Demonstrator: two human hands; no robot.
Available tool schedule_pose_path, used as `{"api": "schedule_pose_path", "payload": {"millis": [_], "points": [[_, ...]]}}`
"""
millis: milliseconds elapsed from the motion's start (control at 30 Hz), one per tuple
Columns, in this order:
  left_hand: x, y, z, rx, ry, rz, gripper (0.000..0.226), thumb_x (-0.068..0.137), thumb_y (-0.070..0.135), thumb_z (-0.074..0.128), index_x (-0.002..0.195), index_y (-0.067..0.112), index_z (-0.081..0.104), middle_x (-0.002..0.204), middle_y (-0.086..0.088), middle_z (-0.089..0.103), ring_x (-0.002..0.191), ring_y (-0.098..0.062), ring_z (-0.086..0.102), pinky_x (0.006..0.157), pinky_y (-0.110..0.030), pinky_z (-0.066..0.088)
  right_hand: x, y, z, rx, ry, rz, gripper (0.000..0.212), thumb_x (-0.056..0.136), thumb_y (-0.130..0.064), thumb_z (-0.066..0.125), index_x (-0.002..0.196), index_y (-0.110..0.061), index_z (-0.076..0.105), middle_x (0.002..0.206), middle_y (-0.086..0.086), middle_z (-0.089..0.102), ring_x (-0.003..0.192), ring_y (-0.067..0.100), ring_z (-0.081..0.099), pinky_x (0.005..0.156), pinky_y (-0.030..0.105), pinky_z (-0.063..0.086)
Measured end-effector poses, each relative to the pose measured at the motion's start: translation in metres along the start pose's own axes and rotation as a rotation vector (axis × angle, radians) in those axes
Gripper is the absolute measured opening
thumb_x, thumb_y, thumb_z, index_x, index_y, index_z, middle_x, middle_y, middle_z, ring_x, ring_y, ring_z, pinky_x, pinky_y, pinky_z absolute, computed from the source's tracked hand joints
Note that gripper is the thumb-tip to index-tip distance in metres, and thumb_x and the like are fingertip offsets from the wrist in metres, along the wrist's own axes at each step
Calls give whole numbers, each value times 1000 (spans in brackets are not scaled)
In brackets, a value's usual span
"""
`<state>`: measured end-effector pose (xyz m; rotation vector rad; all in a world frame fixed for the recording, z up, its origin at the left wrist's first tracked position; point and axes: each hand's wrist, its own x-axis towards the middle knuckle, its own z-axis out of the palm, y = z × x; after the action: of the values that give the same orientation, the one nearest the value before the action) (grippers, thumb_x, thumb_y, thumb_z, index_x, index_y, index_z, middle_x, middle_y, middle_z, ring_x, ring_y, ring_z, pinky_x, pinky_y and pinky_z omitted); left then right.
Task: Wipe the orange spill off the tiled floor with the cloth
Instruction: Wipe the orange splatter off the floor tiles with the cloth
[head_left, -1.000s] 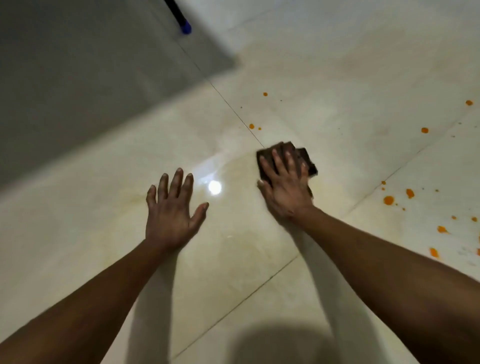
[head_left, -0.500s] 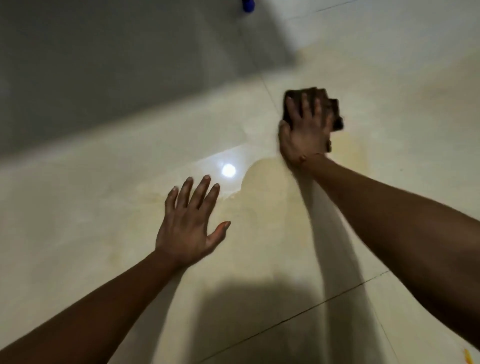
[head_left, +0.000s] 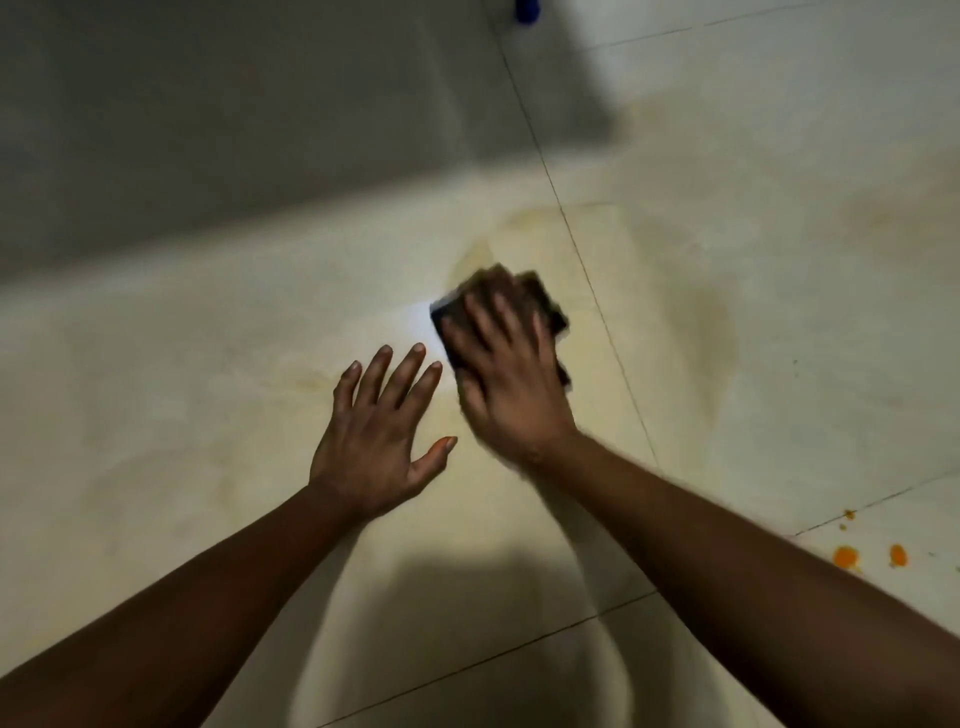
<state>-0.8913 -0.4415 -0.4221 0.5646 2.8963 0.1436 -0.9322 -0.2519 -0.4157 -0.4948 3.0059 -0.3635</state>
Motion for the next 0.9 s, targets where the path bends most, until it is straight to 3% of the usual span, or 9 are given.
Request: {"api": "schedule_pose_path", "payload": {"millis": [100, 233, 367, 433, 533, 633, 767, 833, 900], "points": [[1, 2, -3, -22, 11, -8, 77, 88, 62, 39, 150, 18, 33, 161, -5, 24, 148, -32, 20, 117, -53, 19, -78, 50, -14, 49, -19, -29, 64, 88, -33, 48, 150, -29, 34, 160, 5, 26, 149, 25, 13, 117, 55, 14], [3, -1, -1, -44, 51, -3, 77, 87, 62, 39, 149, 17, 34, 161, -4, 26, 147, -32, 22, 116, -52, 18, -16, 76, -23, 29, 93, 444, 64, 89, -40, 33, 151, -27, 32, 161, 7, 23, 149, 28, 13, 118, 55, 8], [-1, -3, 4, -45, 61, -12, 76, 87, 62, 39, 150, 19, 32, 161, -3, 24, 147, -31, 20, 117, -51, 16, -88, -20, 7, 59, 29, 178, 61, 92, -34, 43, 152, -29, 31, 162, 3, 21, 149, 25, 13, 119, 52, 8], [-2, 1, 0, -51, 48, -11, 75, 88, 61, 38, 151, 20, 30, 161, -3, 23, 147, -32, 20, 117, -51, 15, -166, -5, 1, 76, -13, 125, 62, 91, -35, 43, 151, -30, 33, 161, 2, 23, 149, 24, 15, 118, 54, 13], [-4, 0, 1, -41, 35, -15, 74, 89, 60, 36, 151, 20, 27, 162, -4, 21, 148, -32, 16, 118, -52, 13, -187, 63, -9, 50, 68, 420, 61, 90, -39, 37, 149, -30, 35, 159, 5, 27, 148, 26, 18, 115, 58, 17], [-4, 6, -7, -64, 44, -29, 72, 86, 58, 38, 144, 16, 32, 159, -9, 23, 146, -36, 16, 117, -55, 12, -168, 48, -7, 23, 142, 645, 61, 91, -37, 39, 151, -29, 31, 161, 5, 21, 149, 26, 14, 118, 56, 10], [-6, 68, -17, -96, 86, 150, 68, 86, 50, 45, 142, 11, 36, 158, -13, 25, 146, -36, 18, 117, -54, 9, -275, -22, 13, 12, -16, 268, 64, 92, -37, 42, 153, -33, 24, 163, 0, 14, 151, 22, 7, 119, 51, 8], [-10, 117, -15, -151, 53, 275, 69, 89, 49, 41, 147, 12, 33, 160, -10, 23, 147, -32, 18, 118, -49, 9, -322, 14, 4, 41, 32, 342, 62, 91, -38, 41, 152, -36, 27, 162, 1, 17, 150, 24, 13, 118, 51, 13], [-6, 160, -5, -208, 0, 350, 69, 89, 48, 40, 149, 14, 32, 161, -6, 23, 148, -28, 17, 119, -46, 10, -323, 70, -6, 13, 124, 633, 61, 90, -39, 37, 150, -33, 30, 161, 4, 23, 148, 28, 19, 115, 53, 19]]}}
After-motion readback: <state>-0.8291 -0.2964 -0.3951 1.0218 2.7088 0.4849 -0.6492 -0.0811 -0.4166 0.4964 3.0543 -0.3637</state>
